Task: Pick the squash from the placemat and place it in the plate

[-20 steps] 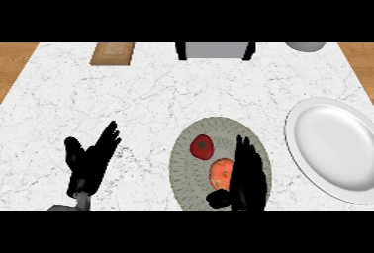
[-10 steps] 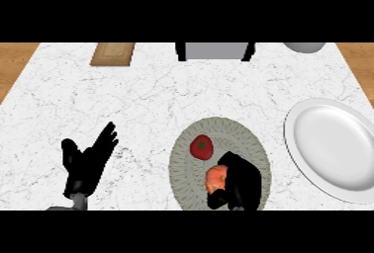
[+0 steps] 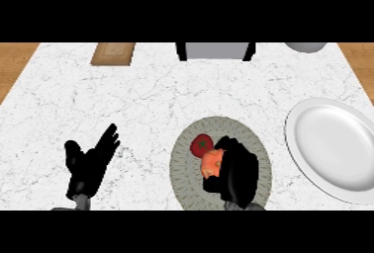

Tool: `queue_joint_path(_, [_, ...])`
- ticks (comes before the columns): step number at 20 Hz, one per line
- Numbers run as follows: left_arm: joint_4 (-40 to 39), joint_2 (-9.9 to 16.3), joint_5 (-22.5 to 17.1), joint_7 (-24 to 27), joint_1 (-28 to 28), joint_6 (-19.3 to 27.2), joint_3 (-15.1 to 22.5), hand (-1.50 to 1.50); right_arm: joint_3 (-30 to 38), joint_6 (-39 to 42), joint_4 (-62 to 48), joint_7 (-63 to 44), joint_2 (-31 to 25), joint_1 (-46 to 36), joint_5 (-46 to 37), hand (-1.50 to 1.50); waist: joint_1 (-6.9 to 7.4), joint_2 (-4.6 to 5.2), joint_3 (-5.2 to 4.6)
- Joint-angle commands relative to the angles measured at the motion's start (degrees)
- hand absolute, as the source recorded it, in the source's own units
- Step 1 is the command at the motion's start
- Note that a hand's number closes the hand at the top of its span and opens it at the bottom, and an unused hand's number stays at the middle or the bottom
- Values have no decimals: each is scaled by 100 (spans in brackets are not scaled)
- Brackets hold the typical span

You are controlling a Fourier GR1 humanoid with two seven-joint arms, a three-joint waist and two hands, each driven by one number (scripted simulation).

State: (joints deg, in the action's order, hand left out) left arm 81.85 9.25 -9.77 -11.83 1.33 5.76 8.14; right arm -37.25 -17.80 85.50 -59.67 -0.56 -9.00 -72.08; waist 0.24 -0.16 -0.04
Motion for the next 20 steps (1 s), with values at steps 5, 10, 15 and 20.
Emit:
queue_joint_path(5, [-303,-104,86,104,-182,10,-6,0,-673,-776,-540,-1927,52,-1470,-999,150,76,19,-1])
queue_joint_path(10, [73,-1,34,-184,-65,37,-35,0,-234,-720,235,-2202,52,-1465,-1572,150,8,-41,6])
queue_joint_path(15, [77,-113,148,-24,12,123,54,0,271,-1165,598,-2318,52,-1115,-2092,150,-42,-31,9])
queue_joint_path(20, [-33,-34,-5,100,103,-44,-99,0,1007,-2054,1166,-1662,52,-462,-2047,150,-95,4,12])
